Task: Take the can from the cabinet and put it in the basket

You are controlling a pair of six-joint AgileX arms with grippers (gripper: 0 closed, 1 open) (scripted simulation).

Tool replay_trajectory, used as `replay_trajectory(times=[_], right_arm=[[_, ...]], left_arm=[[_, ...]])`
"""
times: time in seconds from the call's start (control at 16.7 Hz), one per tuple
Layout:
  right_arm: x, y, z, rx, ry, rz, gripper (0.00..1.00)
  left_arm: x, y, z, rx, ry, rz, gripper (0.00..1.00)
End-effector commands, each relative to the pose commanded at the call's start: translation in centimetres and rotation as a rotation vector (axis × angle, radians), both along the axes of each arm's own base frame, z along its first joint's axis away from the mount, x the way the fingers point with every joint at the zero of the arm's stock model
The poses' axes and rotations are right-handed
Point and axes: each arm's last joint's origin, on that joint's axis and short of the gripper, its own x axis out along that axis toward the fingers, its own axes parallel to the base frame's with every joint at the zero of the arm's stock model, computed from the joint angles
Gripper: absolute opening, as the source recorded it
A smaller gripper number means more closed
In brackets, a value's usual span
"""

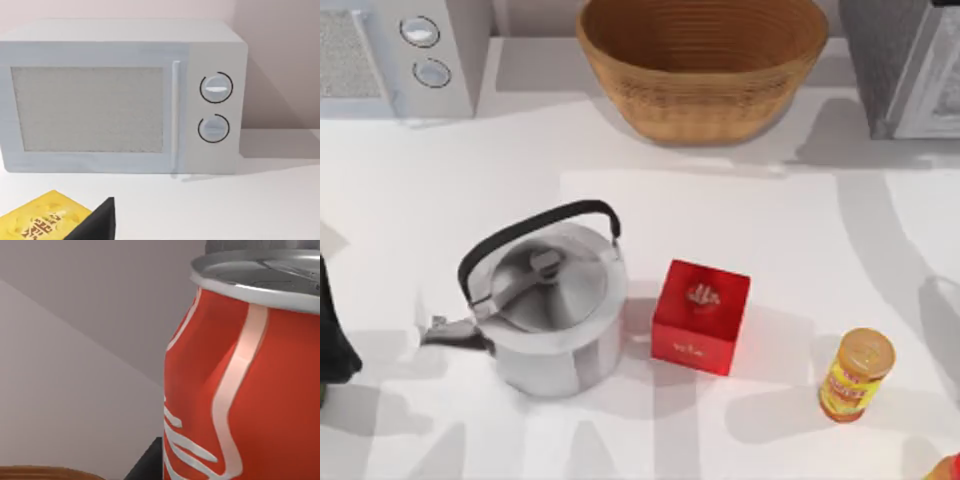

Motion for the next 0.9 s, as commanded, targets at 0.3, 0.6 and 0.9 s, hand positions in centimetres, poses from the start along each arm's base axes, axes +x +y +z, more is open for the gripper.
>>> replay_trajectory(times=[0.3,0.6,0.9], right_arm=[[10.6,8.5,-3.8,-0.017,0.04,0.003,0.0],[15.6,15.7,-8.6,-0.006,0.02,0.005,0.0],[16.4,17.9,-9.9,0.006,0.0,0.005,0.0]], left_arm=[[0.0,0.0,0.0,0.0,0.0,0.0,1.0],[0.0,0.0,0.0,0.0,0.0,0.0,1.0],[0.0,0.0,0.0,0.0,0.0,0.0,1.0]])
